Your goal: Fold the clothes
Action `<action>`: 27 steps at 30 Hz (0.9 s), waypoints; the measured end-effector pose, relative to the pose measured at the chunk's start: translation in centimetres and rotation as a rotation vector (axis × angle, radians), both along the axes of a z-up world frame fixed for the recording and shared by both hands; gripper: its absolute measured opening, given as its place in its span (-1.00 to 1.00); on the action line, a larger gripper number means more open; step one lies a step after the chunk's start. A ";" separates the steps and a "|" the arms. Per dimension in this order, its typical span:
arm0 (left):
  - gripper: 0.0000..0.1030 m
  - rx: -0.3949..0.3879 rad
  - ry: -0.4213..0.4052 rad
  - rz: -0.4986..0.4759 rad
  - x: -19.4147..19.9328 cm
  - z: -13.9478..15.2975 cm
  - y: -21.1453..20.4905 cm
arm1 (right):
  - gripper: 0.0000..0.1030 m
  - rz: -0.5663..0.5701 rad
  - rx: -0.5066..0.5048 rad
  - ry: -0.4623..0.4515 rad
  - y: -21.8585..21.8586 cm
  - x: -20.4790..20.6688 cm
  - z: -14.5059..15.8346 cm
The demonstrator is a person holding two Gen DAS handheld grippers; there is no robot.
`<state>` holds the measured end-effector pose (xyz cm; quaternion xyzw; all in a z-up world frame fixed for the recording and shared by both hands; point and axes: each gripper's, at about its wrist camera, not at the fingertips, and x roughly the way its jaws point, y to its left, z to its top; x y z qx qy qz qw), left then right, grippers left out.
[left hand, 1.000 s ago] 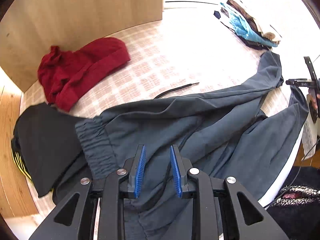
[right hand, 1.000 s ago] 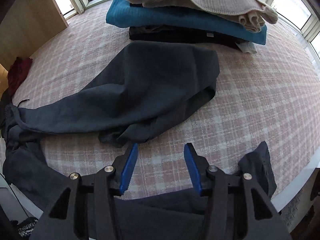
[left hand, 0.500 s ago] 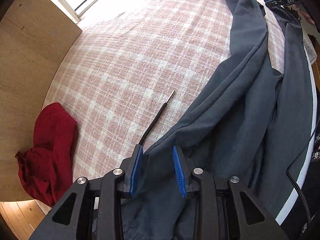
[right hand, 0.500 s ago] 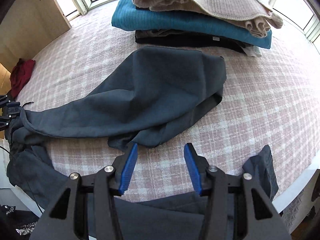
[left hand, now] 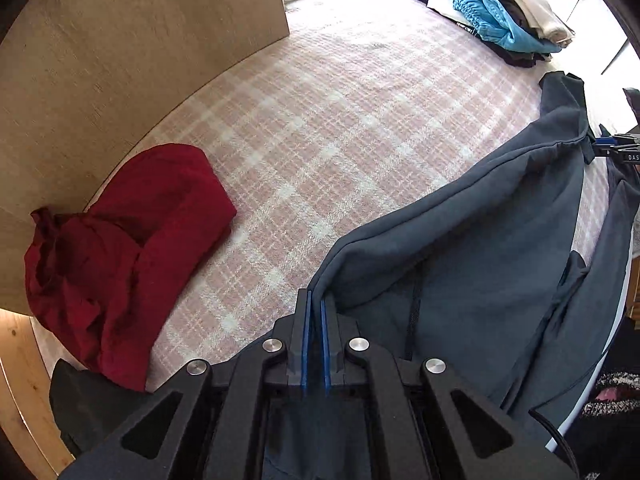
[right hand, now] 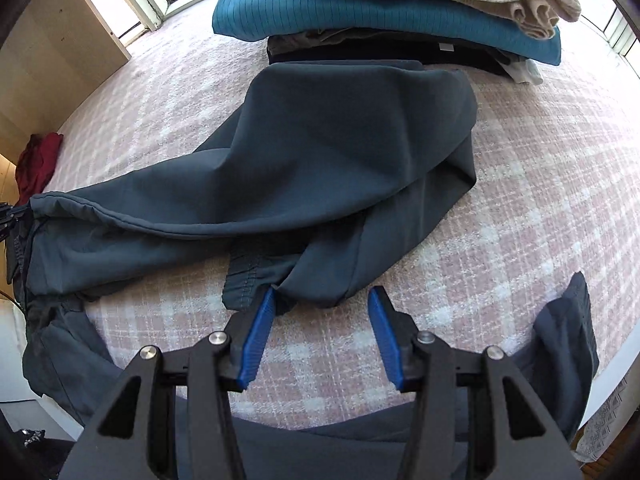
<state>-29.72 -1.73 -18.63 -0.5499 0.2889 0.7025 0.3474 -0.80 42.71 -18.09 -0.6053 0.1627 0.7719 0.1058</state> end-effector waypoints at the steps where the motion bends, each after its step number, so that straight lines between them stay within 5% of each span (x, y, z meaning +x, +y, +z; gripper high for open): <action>1: -0.93 -0.001 0.002 0.001 0.1 -0.1 0.1 | -0.08 -0.010 -0.005 0.003 0.1 -0.4 -0.2; 4: -0.93 -0.005 -0.011 0.016 0.1 -0.5 0.5 | -0.17 -0.006 0.025 0.005 0.2 -0.9 -0.5; 5: -0.93 -0.005 -0.014 0.020 0.1 -0.7 0.3 | -0.76 0.021 0.031 0.009 0.2 -1.0 -0.4; 6: -0.93 -0.006 -0.016 0.026 0.1 -0.7 0.2 | -0.92 0.042 0.034 -0.003 0.3 -1.0 -0.3; 10: -0.93 0.013 -0.021 0.056 -0.1 -0.4 -0.6 | -0.92 0.064 0.123 -0.020 2.3 0.5 2.3; 18: -0.93 0.033 -0.025 0.093 -0.3 0.2 -1.4 | -0.92 -0.056 0.583 -0.086 10.6 6.1 11.6; 23: -0.92 0.030 -0.042 0.108 -1.2 -1.3 -0.4 | -0.91 -0.086 0.626 -0.140 15.8 3.9 8.9; 27: -0.83 -0.015 -0.037 0.115 -1.1 -2.2 -0.2 | -0.80 -0.072 0.418 -0.205 16.4 2.8 4.9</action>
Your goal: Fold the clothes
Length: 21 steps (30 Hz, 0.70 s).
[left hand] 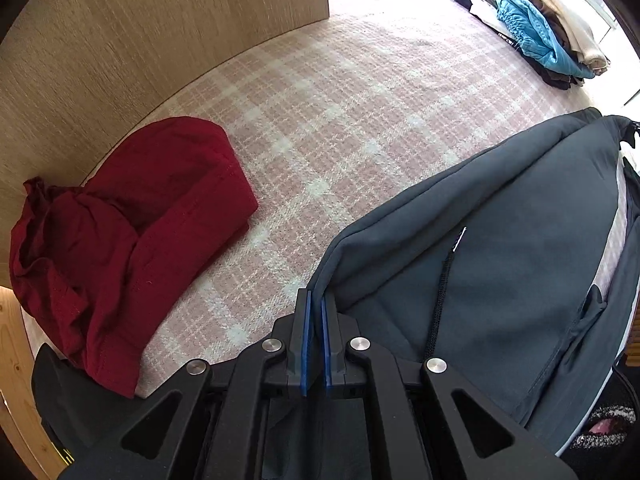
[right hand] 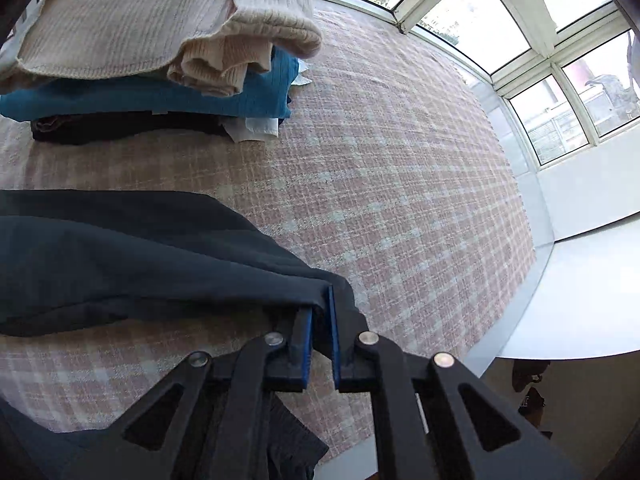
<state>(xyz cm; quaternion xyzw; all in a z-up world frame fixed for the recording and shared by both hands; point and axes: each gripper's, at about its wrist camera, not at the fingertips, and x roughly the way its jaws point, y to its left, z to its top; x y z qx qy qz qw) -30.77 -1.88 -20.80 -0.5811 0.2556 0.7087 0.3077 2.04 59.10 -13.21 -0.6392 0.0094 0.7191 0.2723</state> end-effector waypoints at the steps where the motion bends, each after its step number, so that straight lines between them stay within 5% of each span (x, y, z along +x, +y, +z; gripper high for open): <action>1: -0.80 -0.001 0.003 0.000 0.2 0.3 -0.2 | -0.74 -0.005 -0.055 -0.006 -0.6 0.1 -0.8; 11: -0.70 0.006 0.081 0.017 2.8 5.8 -1.9 | -0.30 -0.056 -0.104 0.109 -1.1 5.1 2.0; 18: -0.64 0.101 -0.064 -0.317 14.7 5.5 8.6 | -0.30 -0.074 -0.138 0.209 1.4 3.0 1.4; 21: -0.71 0.110 -0.105 -0.383 17.5 3.6 12.8 | -0.28 -0.070 -0.152 0.205 2.5 2.2 0.5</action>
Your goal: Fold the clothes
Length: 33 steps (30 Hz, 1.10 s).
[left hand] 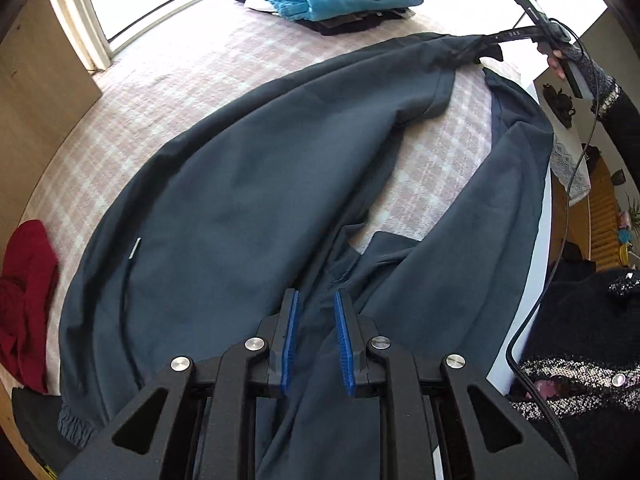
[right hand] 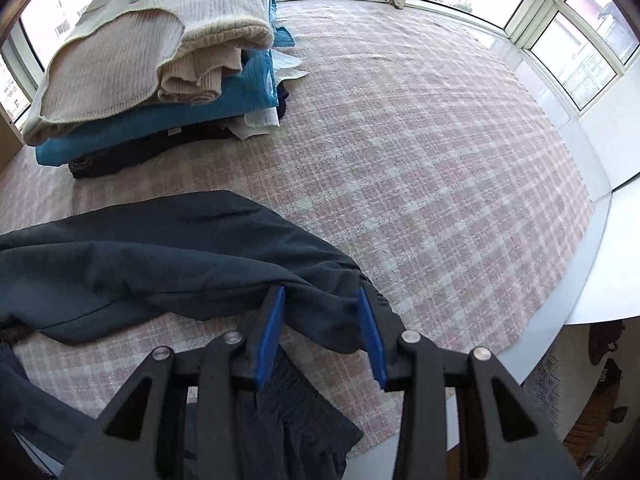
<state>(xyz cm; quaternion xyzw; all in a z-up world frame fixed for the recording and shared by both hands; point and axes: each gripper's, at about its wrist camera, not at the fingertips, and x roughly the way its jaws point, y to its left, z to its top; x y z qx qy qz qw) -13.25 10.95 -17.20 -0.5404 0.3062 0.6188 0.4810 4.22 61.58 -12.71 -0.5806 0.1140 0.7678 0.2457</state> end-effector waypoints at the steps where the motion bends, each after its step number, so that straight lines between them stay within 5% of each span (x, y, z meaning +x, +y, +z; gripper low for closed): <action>1: -0.72 -0.007 -0.006 -0.004 0.5 -0.6 1.1 | -0.28 0.000 -0.012 0.002 0.3 -0.1 -0.3; 4: -0.74 -0.020 -0.023 0.022 0.7 -2.4 3.2 | -0.28 0.021 -0.023 0.004 1.0 -0.4 -0.5; 12: -0.73 -0.114 0.088 0.063 0.5 -4.2 5.5 | -0.28 0.127 -0.030 0.038 1.5 -0.4 1.1; 18: -0.76 -0.065 -0.054 0.036 1.5 -1.9 5.0 | -0.17 0.123 -0.070 0.099 4.8 -0.1 2.3; 24: -0.68 -0.064 0.110 0.158 -5.4 1.8 3.8 | -0.17 0.172 -0.122 0.034 7.3 -2.5 -1.8; 29: -0.32 -0.139 0.121 0.172 -10.7 -1.0 4.7 | -0.16 0.243 -0.208 -0.021 6.1 -4.7 -5.6; 33: -0.29 -0.197 0.118 0.138 -12.4 -3.4 5.3 | -0.09 0.303 -0.193 -0.014 4.4 -4.6 -5.9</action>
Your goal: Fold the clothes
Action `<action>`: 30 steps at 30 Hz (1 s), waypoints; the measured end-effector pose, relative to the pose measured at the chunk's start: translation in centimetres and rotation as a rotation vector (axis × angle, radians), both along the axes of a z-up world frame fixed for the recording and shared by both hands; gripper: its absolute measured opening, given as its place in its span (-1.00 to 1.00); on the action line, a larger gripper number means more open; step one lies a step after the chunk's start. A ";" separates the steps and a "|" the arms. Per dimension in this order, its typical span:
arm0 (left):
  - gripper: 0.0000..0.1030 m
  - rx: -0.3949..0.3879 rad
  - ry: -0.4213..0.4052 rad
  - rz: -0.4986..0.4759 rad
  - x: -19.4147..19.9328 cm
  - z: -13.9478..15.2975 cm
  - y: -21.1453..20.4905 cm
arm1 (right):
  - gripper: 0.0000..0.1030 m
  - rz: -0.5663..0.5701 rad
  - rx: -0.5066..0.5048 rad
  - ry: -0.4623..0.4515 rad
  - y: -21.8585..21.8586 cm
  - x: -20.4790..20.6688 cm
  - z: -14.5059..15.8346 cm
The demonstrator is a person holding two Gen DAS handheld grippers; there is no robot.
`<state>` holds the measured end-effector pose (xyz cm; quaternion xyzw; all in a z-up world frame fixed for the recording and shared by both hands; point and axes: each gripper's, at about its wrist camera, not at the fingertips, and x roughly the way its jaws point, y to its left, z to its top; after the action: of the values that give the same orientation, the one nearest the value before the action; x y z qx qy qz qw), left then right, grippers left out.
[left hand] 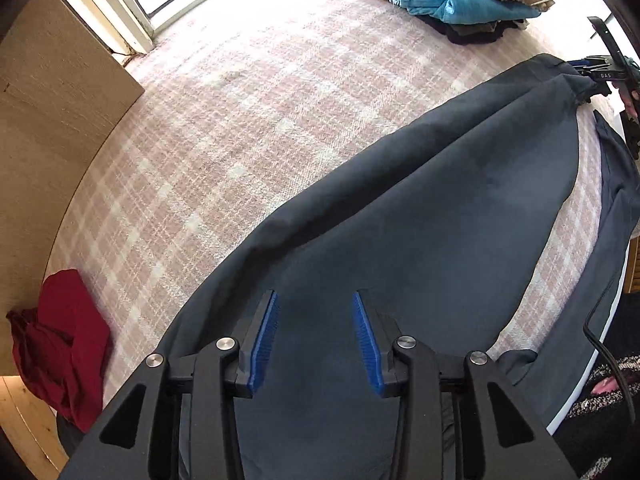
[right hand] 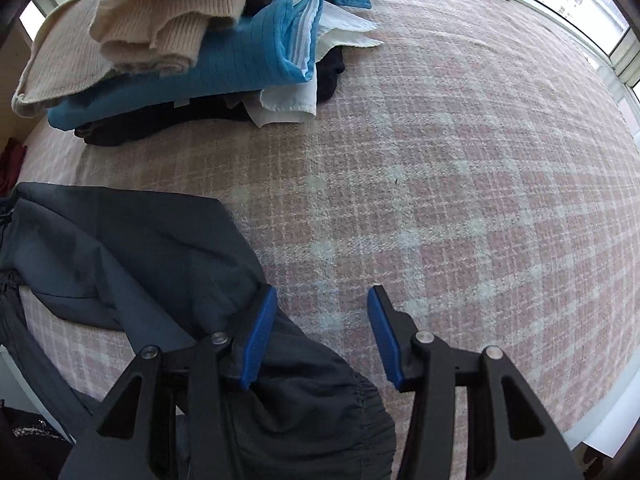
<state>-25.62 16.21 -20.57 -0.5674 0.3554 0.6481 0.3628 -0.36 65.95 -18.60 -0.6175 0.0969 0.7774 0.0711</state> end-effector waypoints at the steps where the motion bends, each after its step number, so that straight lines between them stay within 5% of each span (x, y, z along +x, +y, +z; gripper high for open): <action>1: -0.29 -0.003 0.004 -0.002 -0.4 -0.2 0.1 | -0.09 0.003 -0.011 0.004 -0.3 0.2 0.1; 9: -0.28 0.045 0.048 -0.013 -3.5 0.8 0.3 | -0.09 0.044 -0.021 0.011 -2.8 0.6 0.3; 14: -0.30 -0.041 0.035 -0.049 -3.7 -1.9 0.2 | -0.10 0.054 -0.015 0.021 -3.6 0.7 0.2; 16: -0.39 -0.011 0.018 -0.013 -4.0 -2.0 -0.2 | -0.27 0.055 -0.010 0.038 -3.8 1.0 0.2; 17: -0.56 0.005 0.010 0.001 -4.1 -2.0 -0.5 | -0.53 0.058 -0.014 0.045 -4.0 1.1 0.3; 20: -0.88 0.017 0.000 0.006 -4.0 -1.7 -1.3 | -0.84 0.088 -0.046 0.048 -4.7 1.8 0.5; 30: -0.91 0.047 -0.007 0.005 -2.7 -1.0 -3.0 | -0.94 -0.009 0.046 0.227 -2.1 2.9 8.0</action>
<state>-28.35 13.26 -21.53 -0.5620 0.3375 0.6553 0.3754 2.57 63.84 -10.59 -0.5234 0.0891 0.8439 0.0774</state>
